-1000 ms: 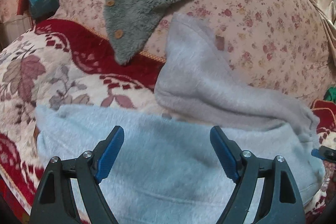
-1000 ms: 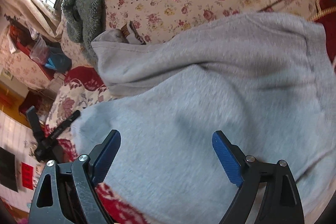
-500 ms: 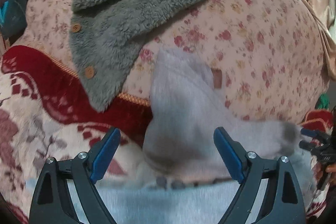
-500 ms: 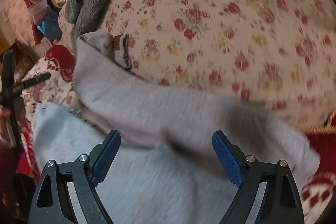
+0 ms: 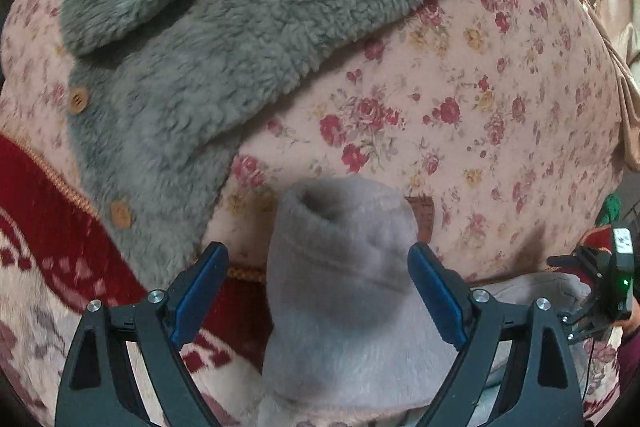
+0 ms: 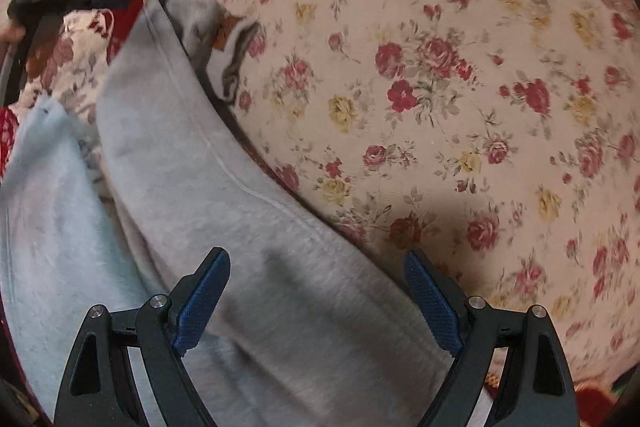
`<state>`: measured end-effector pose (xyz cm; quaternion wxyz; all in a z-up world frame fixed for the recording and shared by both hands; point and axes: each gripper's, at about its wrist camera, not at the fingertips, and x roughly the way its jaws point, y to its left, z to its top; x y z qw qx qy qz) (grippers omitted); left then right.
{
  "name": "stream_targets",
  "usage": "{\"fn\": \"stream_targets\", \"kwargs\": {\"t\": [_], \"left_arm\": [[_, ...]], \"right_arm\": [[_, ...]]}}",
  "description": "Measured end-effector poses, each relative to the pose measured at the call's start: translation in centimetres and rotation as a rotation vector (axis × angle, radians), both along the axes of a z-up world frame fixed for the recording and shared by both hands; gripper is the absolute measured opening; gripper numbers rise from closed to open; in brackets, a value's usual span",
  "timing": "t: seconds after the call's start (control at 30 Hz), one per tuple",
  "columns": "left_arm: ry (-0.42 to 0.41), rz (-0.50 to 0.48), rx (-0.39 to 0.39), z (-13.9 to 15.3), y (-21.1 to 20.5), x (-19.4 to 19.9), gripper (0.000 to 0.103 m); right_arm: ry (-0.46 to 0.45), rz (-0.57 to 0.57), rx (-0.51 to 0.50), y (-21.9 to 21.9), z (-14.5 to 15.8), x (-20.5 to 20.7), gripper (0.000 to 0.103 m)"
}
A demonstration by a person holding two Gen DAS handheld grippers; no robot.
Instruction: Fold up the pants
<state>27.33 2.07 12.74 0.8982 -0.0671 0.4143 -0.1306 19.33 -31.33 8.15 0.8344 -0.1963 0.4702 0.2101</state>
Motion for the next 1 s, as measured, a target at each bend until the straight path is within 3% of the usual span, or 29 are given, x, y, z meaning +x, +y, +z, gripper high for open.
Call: {"fn": "stream_targets", "kwargs": {"t": [0.13,0.4,0.53,0.57,0.6,0.63,0.67,0.73,0.83,1.0], "left_arm": [[0.026,-0.048,0.017,-0.6,-0.8,1.6,0.091],[0.102,-0.104,0.055,-3.2,-2.1,4.6,0.091],[0.104,-0.111,0.076,-4.2,-2.9,5.2,0.09],[0.103,-0.109,0.075,-4.5,-3.1,5.2,0.087],[0.103,-0.112,0.074,-4.7,-3.4,5.1,0.066],[0.106,-0.113,0.086,-4.9,-3.7,5.0,0.053],[0.096,-0.105,0.122,-5.1,-4.2,4.7,0.052],[0.085,-0.104,0.142,-5.2,-4.6,4.3,0.04],[0.066,-0.1,0.119,-4.5,-4.3,3.2,0.032],[0.027,-0.082,0.092,-2.8,-3.2,0.7,0.028]], "right_arm": [[0.081,0.049,-0.039,0.0,-1.6,2.1,0.092],[0.235,0.06,-0.012,-0.4,-5.0,4.7,0.09],[0.215,0.059,-0.108,0.8,-6.3,3.9,0.047],[0.206,0.067,-0.146,1.2,-6.7,3.4,0.036],[0.196,0.076,-0.174,1.5,-6.9,2.9,0.032],[0.177,0.085,-0.204,1.9,-7.0,2.2,0.024],[0.162,0.088,-0.22,2.1,-6.9,1.7,0.02],[0.126,0.09,-0.25,2.4,-6.5,1.0,0.015],[0.081,0.066,-0.263,2.4,-5.2,0.2,0.011],[-0.002,0.019,-0.268,2.3,-2.3,-1.1,0.009]]}}
